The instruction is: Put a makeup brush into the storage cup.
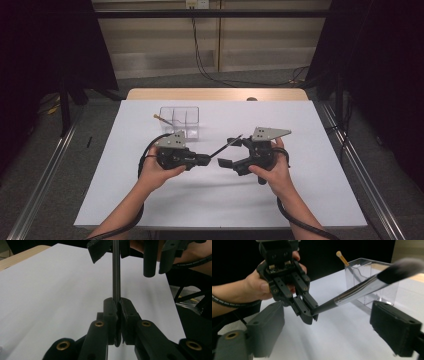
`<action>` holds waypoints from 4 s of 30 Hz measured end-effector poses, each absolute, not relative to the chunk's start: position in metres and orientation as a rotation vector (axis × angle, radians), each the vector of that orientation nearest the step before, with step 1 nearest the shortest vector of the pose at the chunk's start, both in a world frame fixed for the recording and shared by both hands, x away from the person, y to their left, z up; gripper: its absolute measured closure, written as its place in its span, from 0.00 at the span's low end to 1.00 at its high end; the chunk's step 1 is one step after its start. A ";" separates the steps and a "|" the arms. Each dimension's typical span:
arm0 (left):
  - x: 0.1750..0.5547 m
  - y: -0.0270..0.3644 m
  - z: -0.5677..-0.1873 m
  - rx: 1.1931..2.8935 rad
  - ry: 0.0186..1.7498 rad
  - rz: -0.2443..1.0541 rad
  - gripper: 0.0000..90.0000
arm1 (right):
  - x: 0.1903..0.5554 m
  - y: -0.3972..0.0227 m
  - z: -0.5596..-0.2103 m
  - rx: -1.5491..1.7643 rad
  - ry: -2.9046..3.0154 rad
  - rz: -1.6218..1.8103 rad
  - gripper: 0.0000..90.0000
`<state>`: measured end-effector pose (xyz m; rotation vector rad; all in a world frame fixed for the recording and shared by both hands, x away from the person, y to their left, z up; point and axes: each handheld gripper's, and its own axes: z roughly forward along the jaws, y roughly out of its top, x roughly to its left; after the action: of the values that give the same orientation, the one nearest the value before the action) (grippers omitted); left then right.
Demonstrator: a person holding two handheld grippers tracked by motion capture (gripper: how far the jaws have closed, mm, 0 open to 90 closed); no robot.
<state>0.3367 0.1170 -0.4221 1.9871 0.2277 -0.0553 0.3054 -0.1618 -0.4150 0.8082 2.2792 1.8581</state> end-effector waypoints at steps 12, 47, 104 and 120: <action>0.337 0.105 -0.422 1.933 0.249 -0.060 0.94 | 0.306 -0.168 -0.411 0.829 2.241 1.872 0.40; 0.335 0.090 -0.438 1.910 0.348 -0.138 0.93 | 0.307 -0.162 -0.415 0.864 2.268 1.868 0.91; 0.342 0.098 -0.409 1.753 0.315 -0.077 0.05 | 0.307 -0.163 -0.415 0.822 2.270 1.916 0.94; 0.351 0.091 -0.397 1.715 0.297 -0.091 0.19 | 0.306 -0.157 -0.416 0.791 2.287 1.911 0.94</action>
<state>0.3515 0.0914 -0.3968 1.7150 0.2973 -0.0906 0.3060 -0.1569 -0.4160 0.7907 2.2874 1.9111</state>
